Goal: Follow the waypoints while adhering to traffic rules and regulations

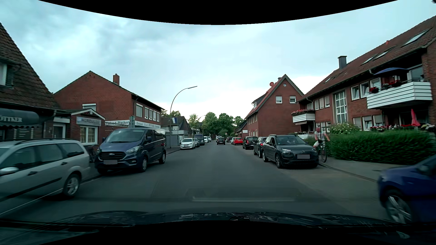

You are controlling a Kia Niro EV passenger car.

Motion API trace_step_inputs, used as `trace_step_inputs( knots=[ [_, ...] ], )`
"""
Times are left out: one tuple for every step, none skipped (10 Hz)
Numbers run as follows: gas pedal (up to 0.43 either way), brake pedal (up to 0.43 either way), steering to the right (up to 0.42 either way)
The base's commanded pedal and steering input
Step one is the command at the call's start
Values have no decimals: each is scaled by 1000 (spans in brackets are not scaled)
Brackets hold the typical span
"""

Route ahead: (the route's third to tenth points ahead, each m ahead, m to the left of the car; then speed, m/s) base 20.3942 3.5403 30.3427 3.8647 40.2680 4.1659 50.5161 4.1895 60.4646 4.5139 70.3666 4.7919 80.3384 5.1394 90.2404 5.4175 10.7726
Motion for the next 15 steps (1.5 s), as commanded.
trace_step_inputs(
  knots=[
    [8, 0, -8],
    [8, 0, -8],
    [8, 0, -11],
    [20, 0, -17],
    [20, 0, -19],
    [20, 0, -18],
    [20, 0, -16],
    [20, 0, -14],
    [20, 0, -13],
    [20, 0, -12],
    [20, 0, -12],
    [39, 0, -12],
    [47, 0, -10],
    [47, 0, -9],
    [59, 0, -8]
  ],
)
